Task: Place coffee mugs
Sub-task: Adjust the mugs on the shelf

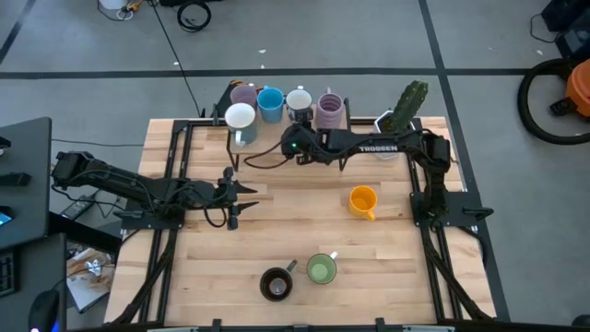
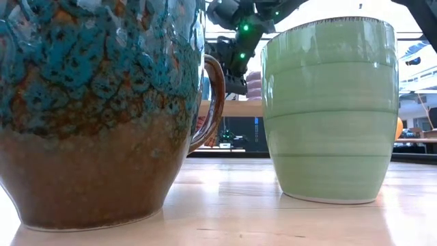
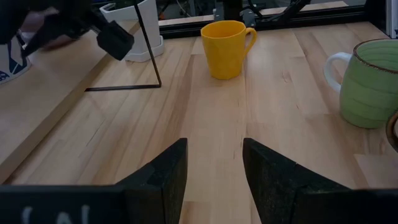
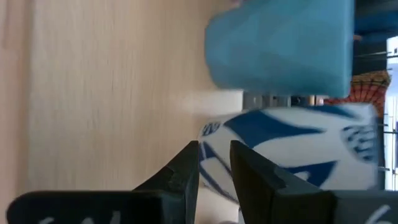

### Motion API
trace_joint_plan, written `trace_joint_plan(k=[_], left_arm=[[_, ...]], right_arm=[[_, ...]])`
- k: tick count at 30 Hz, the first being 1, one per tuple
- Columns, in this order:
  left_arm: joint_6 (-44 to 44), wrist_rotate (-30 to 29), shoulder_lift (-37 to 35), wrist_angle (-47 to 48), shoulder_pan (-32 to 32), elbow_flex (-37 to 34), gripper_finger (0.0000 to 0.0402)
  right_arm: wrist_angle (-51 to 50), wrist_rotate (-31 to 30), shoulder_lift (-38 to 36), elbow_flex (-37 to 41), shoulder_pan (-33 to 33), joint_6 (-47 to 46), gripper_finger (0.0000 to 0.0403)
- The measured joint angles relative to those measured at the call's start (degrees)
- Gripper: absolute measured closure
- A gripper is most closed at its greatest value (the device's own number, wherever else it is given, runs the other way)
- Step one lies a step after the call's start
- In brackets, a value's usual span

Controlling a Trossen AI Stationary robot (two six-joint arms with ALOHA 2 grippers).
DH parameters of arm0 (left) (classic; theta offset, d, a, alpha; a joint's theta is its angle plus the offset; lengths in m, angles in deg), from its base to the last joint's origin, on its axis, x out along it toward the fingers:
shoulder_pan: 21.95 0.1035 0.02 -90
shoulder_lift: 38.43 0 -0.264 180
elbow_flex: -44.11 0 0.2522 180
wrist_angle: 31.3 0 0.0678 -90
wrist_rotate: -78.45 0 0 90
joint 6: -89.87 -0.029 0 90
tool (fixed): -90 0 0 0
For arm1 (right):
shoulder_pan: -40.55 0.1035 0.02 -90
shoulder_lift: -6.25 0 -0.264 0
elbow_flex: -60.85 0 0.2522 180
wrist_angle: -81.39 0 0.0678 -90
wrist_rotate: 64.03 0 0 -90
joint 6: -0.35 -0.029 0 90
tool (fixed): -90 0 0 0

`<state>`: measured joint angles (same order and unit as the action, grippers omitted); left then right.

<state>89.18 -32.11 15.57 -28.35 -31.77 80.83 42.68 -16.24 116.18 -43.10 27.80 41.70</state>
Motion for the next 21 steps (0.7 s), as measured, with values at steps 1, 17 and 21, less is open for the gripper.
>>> trace_joint_plan(k=[1, 17, 21], left_arm=[[0.00, 0.00, 0.00, 0.00, 0.00, 0.00, 0.0241], [0.00, 0.00, -0.02, -0.07, 0.00, 0.00, 0.0241], [-0.01, 0.00, -0.01, -0.07, 0.00, 0.00, 0.0241]], right_arm=[[-0.24, -0.07, 0.01, 0.19, -0.13, -0.02, 0.0305], [1.29, -0.21, 0.04, 0.50, -2.64, -0.18, 0.0305], [1.34, -0.19, 0.04, 0.50, -2.75, -0.14, 0.0305]])
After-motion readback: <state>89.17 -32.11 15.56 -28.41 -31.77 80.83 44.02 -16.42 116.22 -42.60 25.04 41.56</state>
